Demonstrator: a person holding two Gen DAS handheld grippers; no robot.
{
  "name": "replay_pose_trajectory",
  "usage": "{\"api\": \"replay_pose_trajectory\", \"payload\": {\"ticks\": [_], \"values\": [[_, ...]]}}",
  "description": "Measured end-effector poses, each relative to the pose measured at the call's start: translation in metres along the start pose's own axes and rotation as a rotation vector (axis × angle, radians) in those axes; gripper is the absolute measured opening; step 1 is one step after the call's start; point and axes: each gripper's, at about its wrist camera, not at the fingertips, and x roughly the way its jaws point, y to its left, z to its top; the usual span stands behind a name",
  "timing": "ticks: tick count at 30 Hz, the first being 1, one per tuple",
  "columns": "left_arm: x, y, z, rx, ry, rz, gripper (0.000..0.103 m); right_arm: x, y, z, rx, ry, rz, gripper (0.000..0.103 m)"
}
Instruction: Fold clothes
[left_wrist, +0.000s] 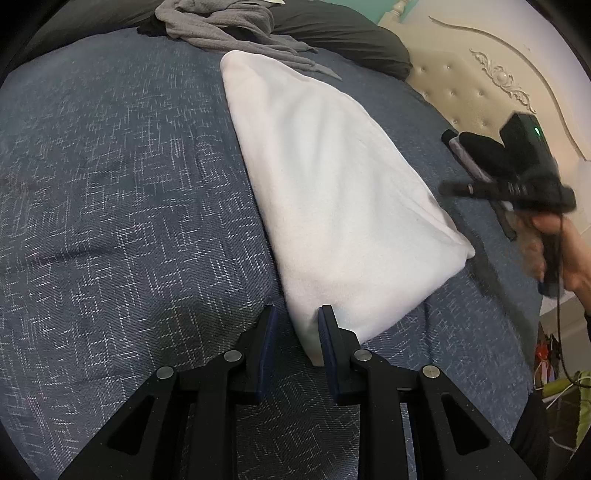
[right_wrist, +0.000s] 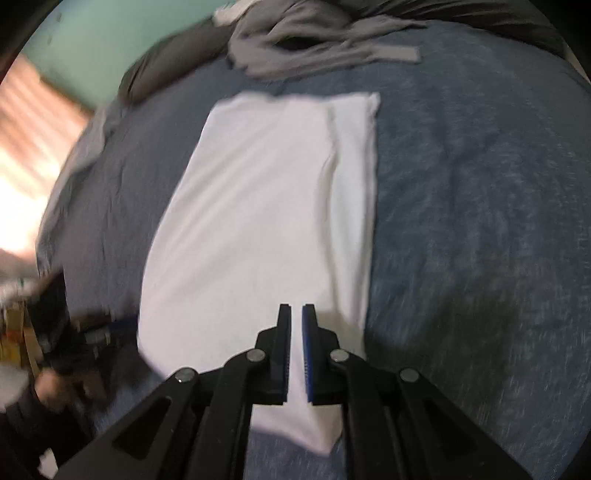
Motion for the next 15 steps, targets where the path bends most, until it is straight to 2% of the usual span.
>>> {"api": "replay_pose_trajectory", "payload": {"ticks": [4, 8, 10, 13, 15], "values": [[0.0, 0.002, 0.0, 0.0, 0.001, -0.002, 0.027, 0.015, -0.016, -0.013, 0.059, 0.067, -0.062, 0.006], [-0.006, 0.011, -0.008, -0.004, 0.001, -0.004, 0.029, 0.001, -0.03, -0.015, 0.137, -0.002, -0.048, 0.008], [-0.007, 0.013, -0.008, -0.007, 0.002, -0.004, 0.03, -0.002, -0.023, -0.014, 0.125, -0.019, 0.011, 0.008], [-0.008, 0.015, -0.008, -0.008, 0.005, -0.006, 0.03, 0.006, -0.012, -0.016, 0.09, 0.025, -0.001, 0.008], [-0.01, 0.019, -0.009, -0.029, 0.011, -0.021, 0.031, 0.001, -0.009, -0.019, 0.095, 0.017, -0.01, 0.008]]}}
